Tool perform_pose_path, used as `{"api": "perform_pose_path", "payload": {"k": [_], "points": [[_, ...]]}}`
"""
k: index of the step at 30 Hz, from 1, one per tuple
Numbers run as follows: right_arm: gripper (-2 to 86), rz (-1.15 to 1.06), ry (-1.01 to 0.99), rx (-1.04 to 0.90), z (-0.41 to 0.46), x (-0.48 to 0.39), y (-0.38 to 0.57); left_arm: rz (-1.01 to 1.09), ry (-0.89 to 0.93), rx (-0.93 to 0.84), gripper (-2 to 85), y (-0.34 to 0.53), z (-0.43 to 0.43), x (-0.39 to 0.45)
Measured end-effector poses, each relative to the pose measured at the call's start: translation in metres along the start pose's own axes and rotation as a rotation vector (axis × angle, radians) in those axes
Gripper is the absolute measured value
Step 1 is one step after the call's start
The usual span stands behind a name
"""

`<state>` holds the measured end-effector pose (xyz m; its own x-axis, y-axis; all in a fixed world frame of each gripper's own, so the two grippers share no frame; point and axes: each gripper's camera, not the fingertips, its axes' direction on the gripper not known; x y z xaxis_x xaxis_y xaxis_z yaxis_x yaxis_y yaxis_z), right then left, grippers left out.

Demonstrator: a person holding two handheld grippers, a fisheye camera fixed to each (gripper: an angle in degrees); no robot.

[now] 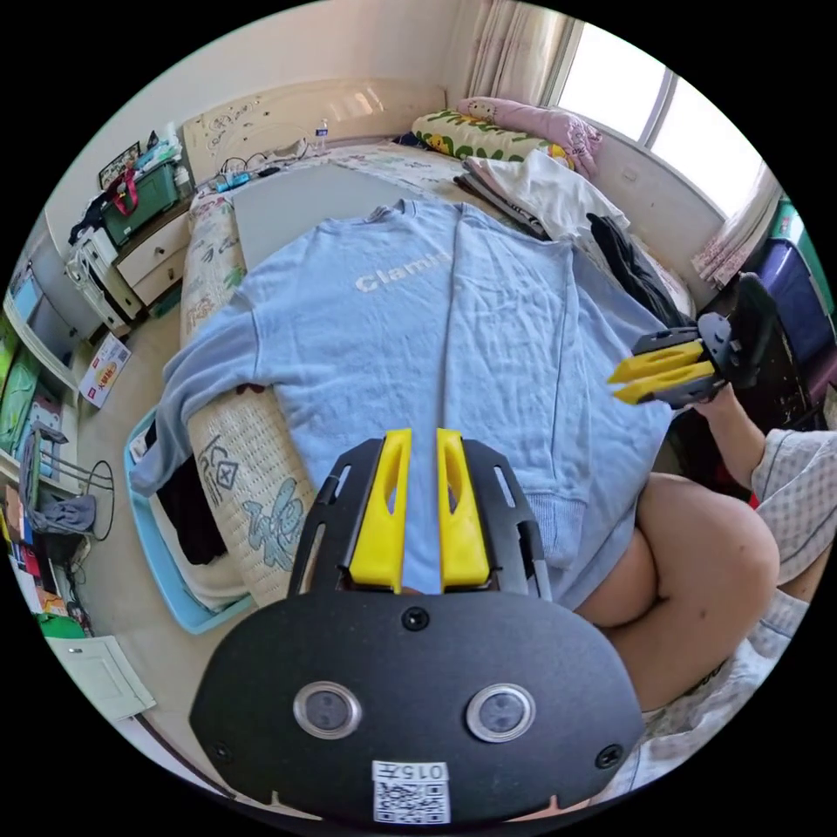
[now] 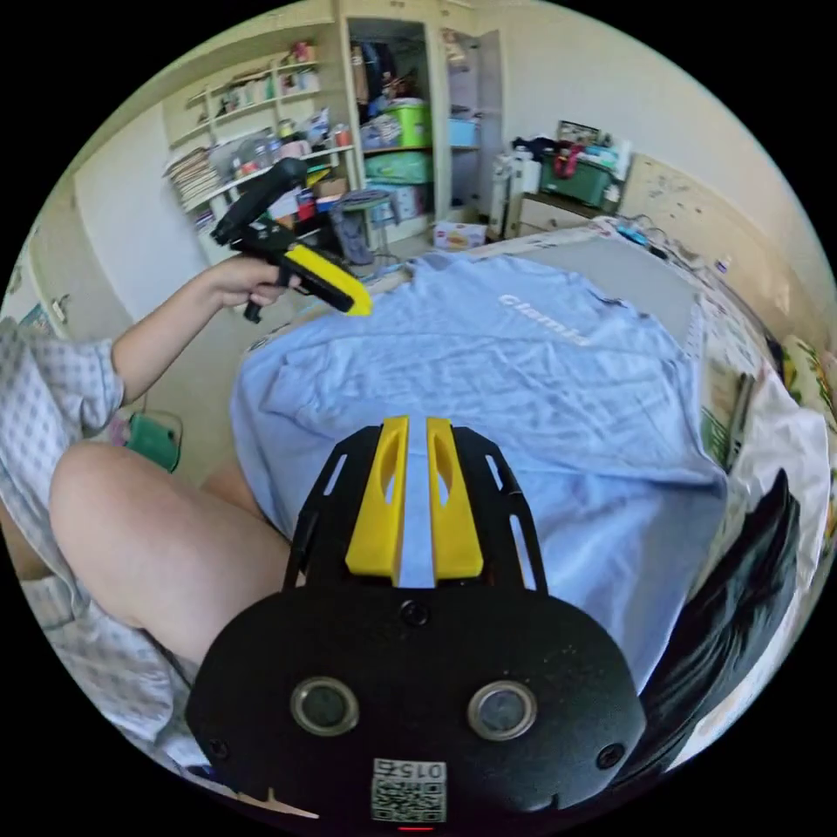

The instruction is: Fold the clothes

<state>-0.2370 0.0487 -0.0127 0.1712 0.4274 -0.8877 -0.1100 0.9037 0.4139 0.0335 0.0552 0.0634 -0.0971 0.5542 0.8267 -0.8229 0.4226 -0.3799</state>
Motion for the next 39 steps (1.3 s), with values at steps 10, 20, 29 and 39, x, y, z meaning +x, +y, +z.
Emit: {"api": "perform_pose_path", "payload": {"k": [10, 20, 29, 39], "points": [[7.5, 0.262, -0.056, -0.069, 0.013, 0.057, 0.048, -0.106, 0.131, -0.003, 7.2, -0.105, 0.072, -0.015], [7.0, 0.231, 0.045, -0.134, 0.000, 0.053, 0.045, -0.024, 0.134, -0.035, 3.5, -0.119, 0.079, -0.017], [0.0, 0.063, 0.214, -0.193, -0.014, 0.010, 0.023, -0.010, 0.233, -0.022, 1.9, -0.120, 0.077, -0.024], [-0.6, -0.036, 0.228, -0.245, -0.037, -0.007, 0.008, 0.020, 0.180, -0.022, 1.0, -0.124, 0.068, -0.031]]}}
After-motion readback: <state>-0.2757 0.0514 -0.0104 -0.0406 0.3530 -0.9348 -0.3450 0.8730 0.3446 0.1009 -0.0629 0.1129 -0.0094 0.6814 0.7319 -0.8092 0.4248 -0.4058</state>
